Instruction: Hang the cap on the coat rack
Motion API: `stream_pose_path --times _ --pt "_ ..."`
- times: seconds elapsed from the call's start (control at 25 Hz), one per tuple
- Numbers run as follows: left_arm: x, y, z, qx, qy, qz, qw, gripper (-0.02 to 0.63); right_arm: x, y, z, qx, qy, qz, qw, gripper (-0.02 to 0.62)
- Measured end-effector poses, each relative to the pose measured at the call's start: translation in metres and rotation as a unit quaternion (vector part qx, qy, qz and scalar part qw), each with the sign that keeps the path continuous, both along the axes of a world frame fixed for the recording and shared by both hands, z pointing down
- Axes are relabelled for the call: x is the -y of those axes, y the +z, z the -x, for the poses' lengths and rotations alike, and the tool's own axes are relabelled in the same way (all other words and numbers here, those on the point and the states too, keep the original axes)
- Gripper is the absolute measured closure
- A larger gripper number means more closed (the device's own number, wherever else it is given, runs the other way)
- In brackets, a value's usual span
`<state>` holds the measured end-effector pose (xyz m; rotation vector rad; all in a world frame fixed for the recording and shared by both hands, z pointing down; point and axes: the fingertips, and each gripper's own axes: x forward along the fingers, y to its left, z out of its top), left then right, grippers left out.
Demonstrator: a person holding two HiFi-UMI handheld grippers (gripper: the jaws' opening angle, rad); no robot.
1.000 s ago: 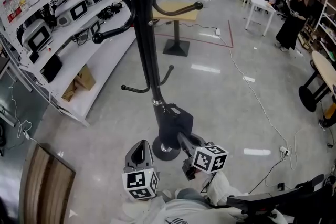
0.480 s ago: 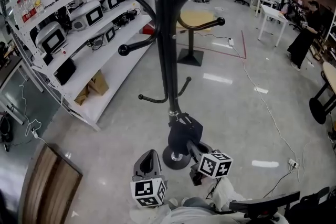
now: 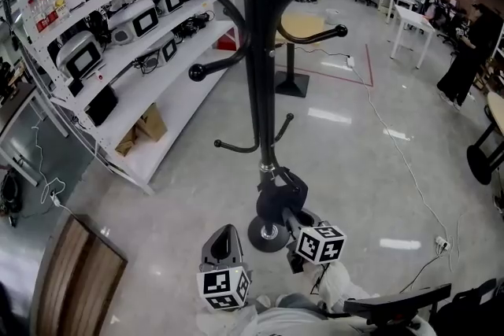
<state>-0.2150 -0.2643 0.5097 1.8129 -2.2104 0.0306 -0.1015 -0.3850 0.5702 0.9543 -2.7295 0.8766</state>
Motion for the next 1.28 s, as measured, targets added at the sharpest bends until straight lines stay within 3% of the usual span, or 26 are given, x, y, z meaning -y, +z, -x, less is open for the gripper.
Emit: stream_pose_path --times 0.44,0.6,0.92,1.28 --pt "-0.005 0.002 0.005 0.001 0.004 -0.001 1.0 0.603 0.001 0.001 -0.003 -0.017 0.02 -0.031 0.999 0.56" --pt "-0.009 0.002 0.006 0.0 0.004 0.0 1.0 0.603 0.001 0.002 -0.003 -0.025 0.025 -0.038 0.999 0.48" --pt "-0.013 0.003 0.007 0.0 0.003 -0.003 1.0 0.603 -0.001 0.003 -0.01 -0.043 0.043 -0.058 0.996 0.393" --pt "-0.012 0.003 -0.003 -0.005 0.028 -0.008 0.9996 0.603 -0.012 -0.014 -0.021 -0.03 0.062 -0.078 0.995 0.371"
